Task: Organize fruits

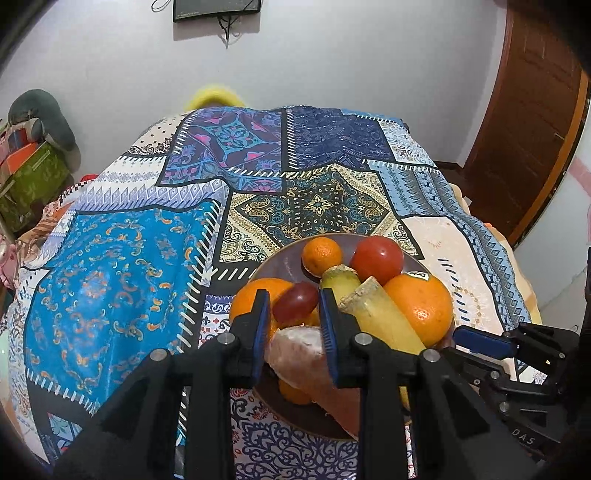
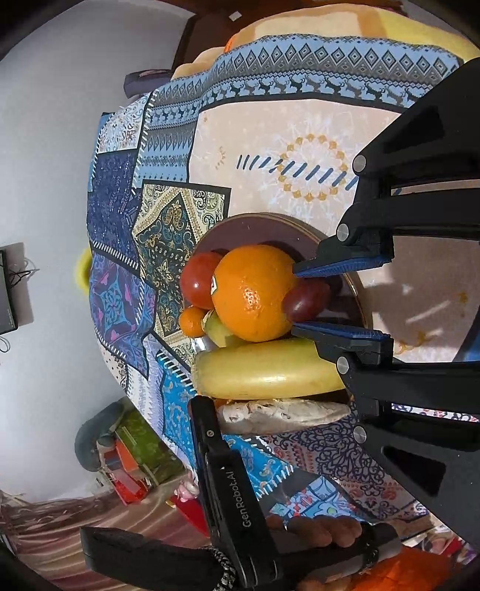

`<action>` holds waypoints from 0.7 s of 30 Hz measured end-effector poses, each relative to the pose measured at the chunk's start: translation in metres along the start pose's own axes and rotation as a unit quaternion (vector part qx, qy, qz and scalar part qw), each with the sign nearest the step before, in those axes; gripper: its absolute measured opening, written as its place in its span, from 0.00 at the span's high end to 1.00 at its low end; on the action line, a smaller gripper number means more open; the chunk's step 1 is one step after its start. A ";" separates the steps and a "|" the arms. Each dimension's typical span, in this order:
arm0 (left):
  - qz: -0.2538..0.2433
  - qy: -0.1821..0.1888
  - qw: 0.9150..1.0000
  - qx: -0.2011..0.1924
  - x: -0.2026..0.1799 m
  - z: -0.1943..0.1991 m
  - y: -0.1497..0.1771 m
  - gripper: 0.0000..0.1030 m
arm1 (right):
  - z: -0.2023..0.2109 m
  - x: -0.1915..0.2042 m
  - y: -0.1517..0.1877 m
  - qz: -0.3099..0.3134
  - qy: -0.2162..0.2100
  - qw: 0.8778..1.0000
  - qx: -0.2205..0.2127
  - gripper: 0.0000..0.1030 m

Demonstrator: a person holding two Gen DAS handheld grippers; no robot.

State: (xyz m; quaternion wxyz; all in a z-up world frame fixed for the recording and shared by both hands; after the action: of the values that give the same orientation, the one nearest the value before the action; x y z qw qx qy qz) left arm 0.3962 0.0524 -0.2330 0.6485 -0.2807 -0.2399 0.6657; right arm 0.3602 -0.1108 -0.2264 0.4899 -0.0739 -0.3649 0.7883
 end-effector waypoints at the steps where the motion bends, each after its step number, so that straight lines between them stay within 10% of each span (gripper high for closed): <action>1: 0.001 -0.001 1.000 0.001 0.000 0.000 0.000 0.66 | -0.001 0.000 0.000 0.001 0.002 1.000 0.002 0.73; 9: -0.003 -0.005 1.000 -0.017 0.000 0.030 -0.001 0.61 | 0.018 -0.001 -0.006 -0.006 0.005 1.000 -0.019 0.66; 21: -0.011 -0.013 0.980 -0.200 -0.025 0.204 -0.015 0.61 | 0.152 0.042 -0.042 0.027 0.027 0.985 -0.169 0.66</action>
State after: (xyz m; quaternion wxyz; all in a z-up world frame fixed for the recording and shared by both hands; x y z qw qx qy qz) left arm 0.2677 0.0376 -0.0727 0.5835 -0.3932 -0.3802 0.6004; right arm 0.2969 -0.1418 -0.0794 0.4584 -0.1872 -0.4772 0.7260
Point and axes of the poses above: each gripper's, at about its wrist camera, not at the fingertips, and z roughly against the way its jaws point, x to its left, y to its underside, the point moved 3 cm from there along -z, roughly the way its jaws point, and after that the axes turned 2 degrees about -x, right-handed, at the moved point
